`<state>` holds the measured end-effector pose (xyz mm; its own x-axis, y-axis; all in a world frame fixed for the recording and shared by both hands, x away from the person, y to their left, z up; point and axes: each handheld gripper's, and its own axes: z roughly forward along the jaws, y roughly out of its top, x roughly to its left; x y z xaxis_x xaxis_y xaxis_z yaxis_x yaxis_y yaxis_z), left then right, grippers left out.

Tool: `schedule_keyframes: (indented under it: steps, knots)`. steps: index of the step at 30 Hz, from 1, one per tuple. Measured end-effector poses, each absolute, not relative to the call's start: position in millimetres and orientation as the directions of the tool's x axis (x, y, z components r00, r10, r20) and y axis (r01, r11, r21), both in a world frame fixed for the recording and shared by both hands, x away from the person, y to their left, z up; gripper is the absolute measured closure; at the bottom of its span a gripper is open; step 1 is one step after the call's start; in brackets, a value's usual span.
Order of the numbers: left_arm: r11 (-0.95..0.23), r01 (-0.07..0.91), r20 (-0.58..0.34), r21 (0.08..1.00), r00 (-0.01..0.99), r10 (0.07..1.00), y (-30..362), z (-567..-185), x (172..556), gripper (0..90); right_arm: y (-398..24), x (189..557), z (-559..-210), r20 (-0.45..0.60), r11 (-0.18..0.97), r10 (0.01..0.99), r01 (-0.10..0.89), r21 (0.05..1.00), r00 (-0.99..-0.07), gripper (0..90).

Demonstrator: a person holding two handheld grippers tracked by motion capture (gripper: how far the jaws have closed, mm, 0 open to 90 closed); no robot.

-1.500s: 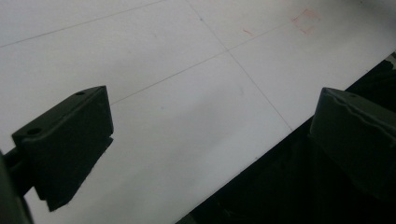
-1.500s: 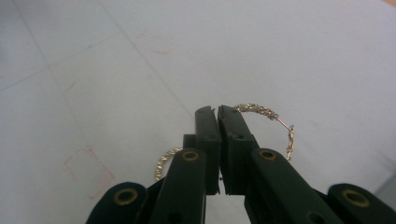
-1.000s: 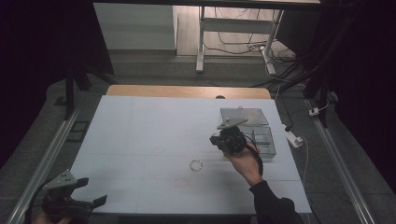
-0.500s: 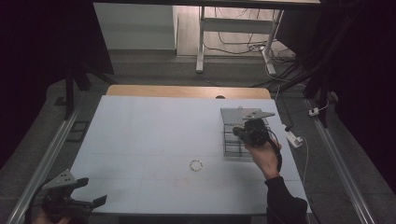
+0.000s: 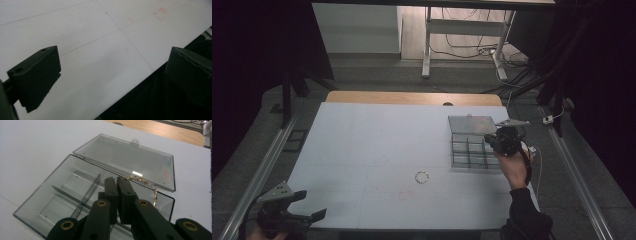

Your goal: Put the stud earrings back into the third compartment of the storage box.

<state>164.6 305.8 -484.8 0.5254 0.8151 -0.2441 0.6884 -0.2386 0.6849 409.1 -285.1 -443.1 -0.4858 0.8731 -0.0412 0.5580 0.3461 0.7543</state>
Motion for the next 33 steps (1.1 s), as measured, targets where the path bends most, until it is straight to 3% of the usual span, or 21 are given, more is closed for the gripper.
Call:
schedule_keyframes:
  steps: [20, 22, 26, 33]
  knots:
    - [-0.241, 0.691, -0.247, 0.681, 0.527, 0.813, 305.7, -485.1, 165.2, 0.0, -302.3, 429.2, -478.0, -0.058, 0.335, 0.904, 0.618, 0.711, -0.424, 86.8]
    - [-0.241, 0.69, -0.247, 0.682, 0.528, 0.813, 305.7, -485.1, 165.1, 0.0, -303.3, 430.0, -480.6, -0.045, 0.317, 0.91, 0.624, 0.714, -0.411, 78.1]
    - [-0.239, 0.692, -0.249, 0.682, 0.527, 0.813, 305.7, -485.1, 165.0, 0.0, -305.4, 427.6, -471.9, -0.016, 0.276, 0.919, 0.615, 0.739, -0.393, 72.7]
    - [-0.242, 0.689, -0.243, 0.683, 0.527, 0.814, 305.2, -484.9, 164.8, 0.0, -300.9, 422.4, -466.0, 0.036, 0.267, 0.902, 0.62, 0.737, -0.431, 45.8]
